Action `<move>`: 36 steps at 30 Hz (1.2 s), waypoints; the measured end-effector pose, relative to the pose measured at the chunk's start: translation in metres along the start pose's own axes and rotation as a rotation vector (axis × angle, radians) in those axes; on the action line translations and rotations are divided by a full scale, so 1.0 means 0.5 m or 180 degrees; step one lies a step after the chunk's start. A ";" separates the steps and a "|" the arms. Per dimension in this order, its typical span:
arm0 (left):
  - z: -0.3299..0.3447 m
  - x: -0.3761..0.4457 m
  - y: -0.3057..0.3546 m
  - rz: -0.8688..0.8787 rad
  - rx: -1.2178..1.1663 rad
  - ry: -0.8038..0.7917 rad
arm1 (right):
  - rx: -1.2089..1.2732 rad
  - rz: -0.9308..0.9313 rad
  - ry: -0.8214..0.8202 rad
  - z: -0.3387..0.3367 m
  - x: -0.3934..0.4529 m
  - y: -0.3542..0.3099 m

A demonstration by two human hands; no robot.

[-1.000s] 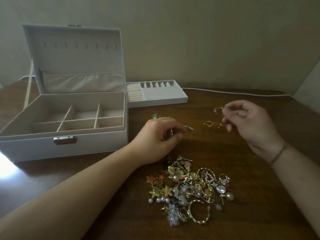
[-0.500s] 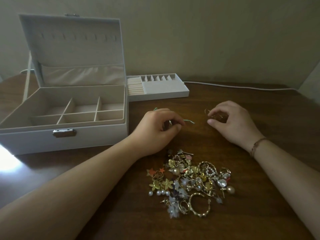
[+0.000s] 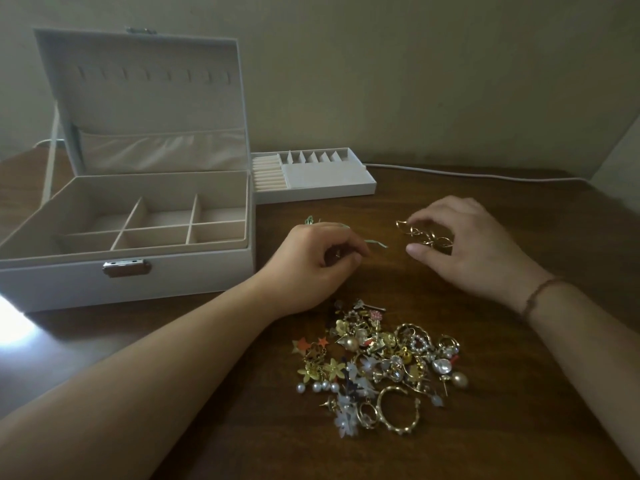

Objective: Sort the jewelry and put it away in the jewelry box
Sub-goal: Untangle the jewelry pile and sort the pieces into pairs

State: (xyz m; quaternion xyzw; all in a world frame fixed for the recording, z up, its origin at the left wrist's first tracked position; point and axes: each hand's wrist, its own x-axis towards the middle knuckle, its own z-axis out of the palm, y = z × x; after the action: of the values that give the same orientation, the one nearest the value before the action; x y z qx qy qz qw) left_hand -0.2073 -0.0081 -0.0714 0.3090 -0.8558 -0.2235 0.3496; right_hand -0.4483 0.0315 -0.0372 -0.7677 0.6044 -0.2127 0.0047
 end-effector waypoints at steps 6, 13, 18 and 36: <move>0.000 0.000 0.000 -0.0039 0.0037 -0.0060 | -0.0090 -0.0692 -0.1962 -0.048 -0.056 -0.074; -0.002 0.001 0.002 0.0010 0.0114 -0.0032 | -0.0380 -0.0734 -0.1852 -0.051 -0.064 -0.114; -0.001 0.003 -0.001 0.0014 0.0121 -0.0028 | 0.0190 -0.0388 -0.2159 -0.055 -0.064 -0.115; -0.016 -0.008 0.010 0.0392 -0.0487 -0.0855 | 0.0947 0.2221 0.0883 -0.027 -0.017 0.203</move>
State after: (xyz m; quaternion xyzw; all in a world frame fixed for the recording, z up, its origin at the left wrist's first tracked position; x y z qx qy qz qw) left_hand -0.2010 -0.0029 -0.0650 0.1958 -0.8927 -0.3054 0.2675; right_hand -0.5485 0.0156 -0.0546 -0.4714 0.7863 -0.3851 0.1060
